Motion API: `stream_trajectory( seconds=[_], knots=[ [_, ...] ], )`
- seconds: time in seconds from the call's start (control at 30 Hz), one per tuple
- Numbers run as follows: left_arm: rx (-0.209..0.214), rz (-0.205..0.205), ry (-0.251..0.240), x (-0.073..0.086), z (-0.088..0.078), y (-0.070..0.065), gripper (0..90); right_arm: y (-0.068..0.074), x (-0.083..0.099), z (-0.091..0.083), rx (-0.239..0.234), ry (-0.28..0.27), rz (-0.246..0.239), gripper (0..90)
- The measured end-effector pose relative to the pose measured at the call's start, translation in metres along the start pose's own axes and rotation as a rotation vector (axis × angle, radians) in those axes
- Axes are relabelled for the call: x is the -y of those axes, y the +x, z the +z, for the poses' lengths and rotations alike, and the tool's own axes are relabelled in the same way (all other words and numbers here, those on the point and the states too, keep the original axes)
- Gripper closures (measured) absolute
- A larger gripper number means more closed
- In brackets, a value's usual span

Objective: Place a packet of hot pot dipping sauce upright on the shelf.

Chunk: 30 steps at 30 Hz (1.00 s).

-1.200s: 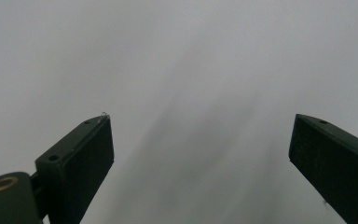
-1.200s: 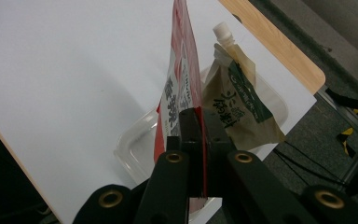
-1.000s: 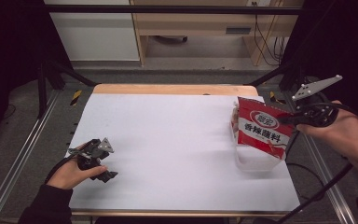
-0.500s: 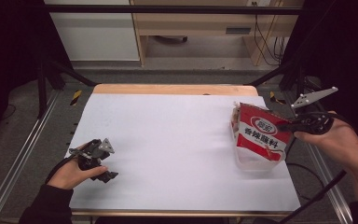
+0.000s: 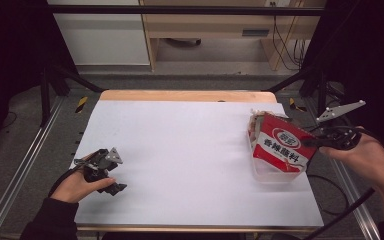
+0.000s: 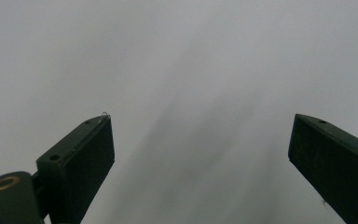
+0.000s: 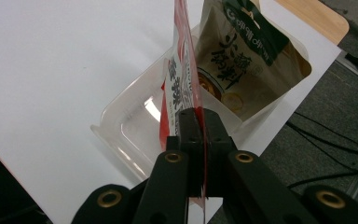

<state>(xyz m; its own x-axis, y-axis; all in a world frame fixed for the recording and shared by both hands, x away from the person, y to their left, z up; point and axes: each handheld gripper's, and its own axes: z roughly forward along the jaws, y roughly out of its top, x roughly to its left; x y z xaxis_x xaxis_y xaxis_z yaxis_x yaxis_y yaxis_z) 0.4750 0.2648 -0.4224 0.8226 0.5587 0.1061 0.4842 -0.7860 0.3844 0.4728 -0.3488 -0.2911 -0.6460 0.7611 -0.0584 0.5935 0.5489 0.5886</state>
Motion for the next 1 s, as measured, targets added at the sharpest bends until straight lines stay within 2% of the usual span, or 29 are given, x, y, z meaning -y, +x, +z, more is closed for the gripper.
stream_trajectory(
  seconds=[0.23, 0.67, 0.87, 1.0],
  knots=[
    [0.004, 0.001, -0.004, -0.001, 0.0, -0.001, 7.0, -0.003, 0.008, 0.0, 0.001, 0.018, 0.008, 88.9],
    [0.003, 0.005, -0.001, -0.002, 0.0, -0.001, 7.1, -0.005, 0.016, 0.0, -0.007, 0.008, 0.034, 87.0],
    [0.003, 0.005, -0.007, -0.002, 0.0, -0.002, 7.1, -0.004, 0.014, 0.002, -0.008, 0.006, 0.025, 82.2],
    [0.004, 0.006, -0.003, -0.001, -0.001, -0.001, 7.1, -0.003, 0.011, 0.003, 0.002, 0.002, 0.012, 73.6]
  ],
)
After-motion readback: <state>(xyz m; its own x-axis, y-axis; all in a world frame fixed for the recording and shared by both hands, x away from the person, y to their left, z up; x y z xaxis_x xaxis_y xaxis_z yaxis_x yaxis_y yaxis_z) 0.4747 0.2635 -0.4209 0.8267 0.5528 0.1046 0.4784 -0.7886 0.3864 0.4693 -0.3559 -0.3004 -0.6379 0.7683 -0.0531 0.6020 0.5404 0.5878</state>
